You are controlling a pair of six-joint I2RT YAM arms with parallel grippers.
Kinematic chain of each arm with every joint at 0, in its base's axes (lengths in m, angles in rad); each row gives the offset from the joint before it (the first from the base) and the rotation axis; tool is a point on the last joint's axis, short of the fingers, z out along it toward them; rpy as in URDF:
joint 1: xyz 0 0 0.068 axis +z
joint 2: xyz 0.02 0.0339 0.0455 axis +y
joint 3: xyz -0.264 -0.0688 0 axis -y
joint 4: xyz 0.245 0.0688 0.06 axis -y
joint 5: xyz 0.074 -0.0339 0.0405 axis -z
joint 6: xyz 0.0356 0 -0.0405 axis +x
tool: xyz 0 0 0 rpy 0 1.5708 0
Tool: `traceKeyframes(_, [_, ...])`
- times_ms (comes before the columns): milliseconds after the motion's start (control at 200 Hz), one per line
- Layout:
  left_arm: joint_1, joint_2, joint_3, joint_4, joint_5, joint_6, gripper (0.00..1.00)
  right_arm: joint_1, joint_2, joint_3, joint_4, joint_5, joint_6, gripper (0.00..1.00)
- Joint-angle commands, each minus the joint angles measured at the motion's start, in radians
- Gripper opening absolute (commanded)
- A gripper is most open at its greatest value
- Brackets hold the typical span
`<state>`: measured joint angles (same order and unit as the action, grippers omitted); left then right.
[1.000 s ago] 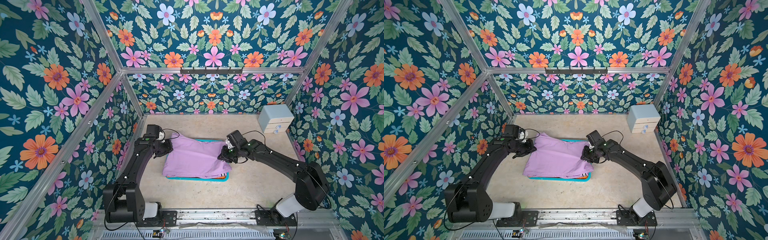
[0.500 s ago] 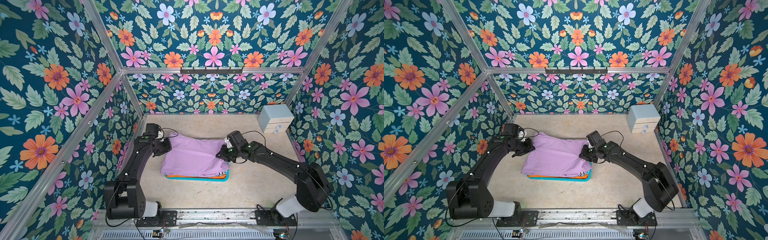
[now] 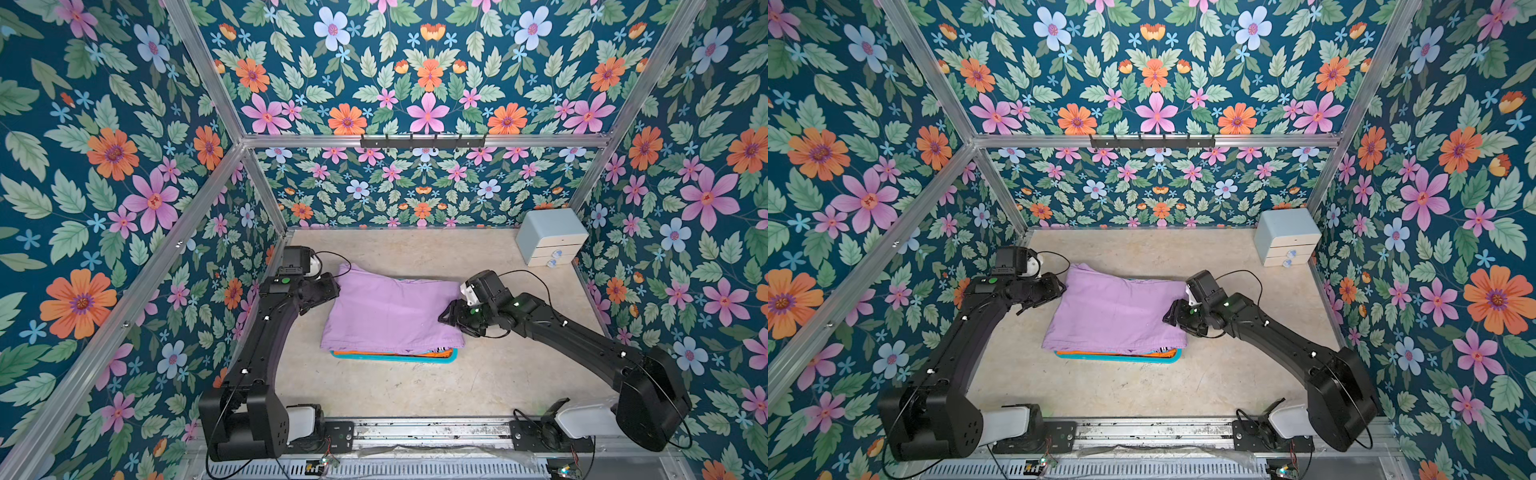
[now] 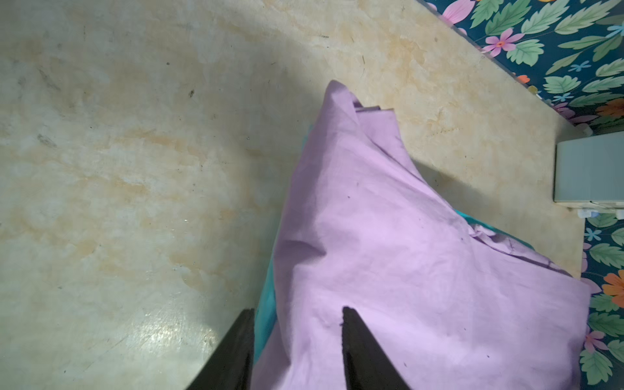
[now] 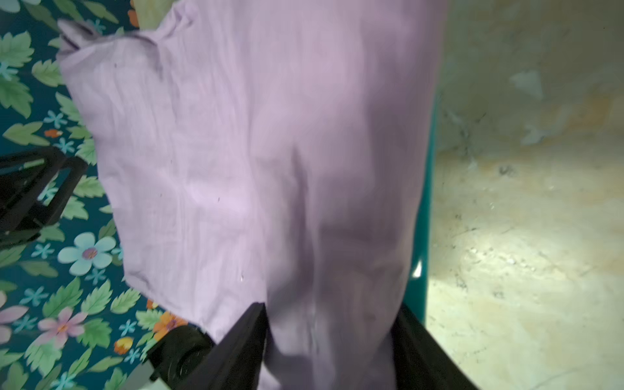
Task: Put the folded long pants in the basket
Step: Place the long pant in the basket.
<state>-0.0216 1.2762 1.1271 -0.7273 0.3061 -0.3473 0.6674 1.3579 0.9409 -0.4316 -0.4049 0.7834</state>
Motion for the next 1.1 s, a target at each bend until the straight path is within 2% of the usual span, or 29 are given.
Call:
traceKeyframes(0, [0.001, -0.030, -0.008, -0.033, 0.009, 0.020, 0.46, 0.002, -0.027, -0.045, -0.065, -0.100, 0.019, 0.61])
traceKeyframes(155, [0.001, -0.079, -0.024, -0.042, 0.082, 0.026, 0.43, 0.003, -0.118, -0.074, -0.047, -0.132, 0.064, 0.50])
traceKeyframes(275, [0.000, -0.096, -0.036, -0.033, 0.172, 0.042, 0.38, 0.002, -0.146, -0.100, 0.011, -0.204, 0.130, 0.31])
traceKeyframes(345, [-0.006, -0.100, -0.037, -0.030, 0.173, 0.046, 0.38, 0.003, -0.148, -0.120, 0.041, -0.236, 0.152, 0.30])
traceKeyframes(410, [-0.008, -0.100, -0.033, -0.027, 0.189, 0.047, 0.38, 0.003, -0.148, -0.127, -0.008, -0.191, 0.124, 0.30])
traceKeyframes(490, [-0.017, -0.096, -0.036, -0.004, 0.244, 0.043, 0.39, 0.005, -0.144, -0.111, -0.172, -0.047, 0.057, 0.37])
traceKeyframes(540, [-0.036, -0.084, -0.029, 0.008, 0.269, 0.035, 0.40, 0.004, -0.159, -0.115, -0.212, 0.007, 0.034, 0.42])
traceKeyframes(630, [-0.091, -0.058, -0.006, 0.012, 0.273, 0.029, 0.39, -0.004, -0.214, -0.131, -0.202, 0.015, 0.005, 0.49])
traceKeyframes(720, [-0.142, -0.040, -0.009, 0.034, 0.267, 0.017, 0.38, -0.044, -0.247, -0.091, -0.234, 0.014, -0.058, 0.61])
traceKeyframes(781, [-0.168, -0.035, -0.027, 0.060, 0.269, 0.004, 0.38, -0.108, -0.244, -0.051, -0.264, 0.005, -0.087, 0.66])
traceKeyframes(866, [-0.201, -0.021, -0.053, 0.092, 0.267, -0.014, 0.37, -0.224, -0.206, 0.002, -0.270, -0.028, -0.112, 0.66])
traceKeyframes(951, [-0.237, -0.007, -0.079, 0.123, 0.263, -0.033, 0.34, -0.293, -0.133, 0.047, -0.216, -0.082, -0.114, 0.53])
traceKeyframes(1096, [-0.320, -0.011, -0.135, 0.183, 0.266, -0.077, 0.28, -0.298, 0.042, 0.157, -0.112, -0.248, -0.078, 0.27])
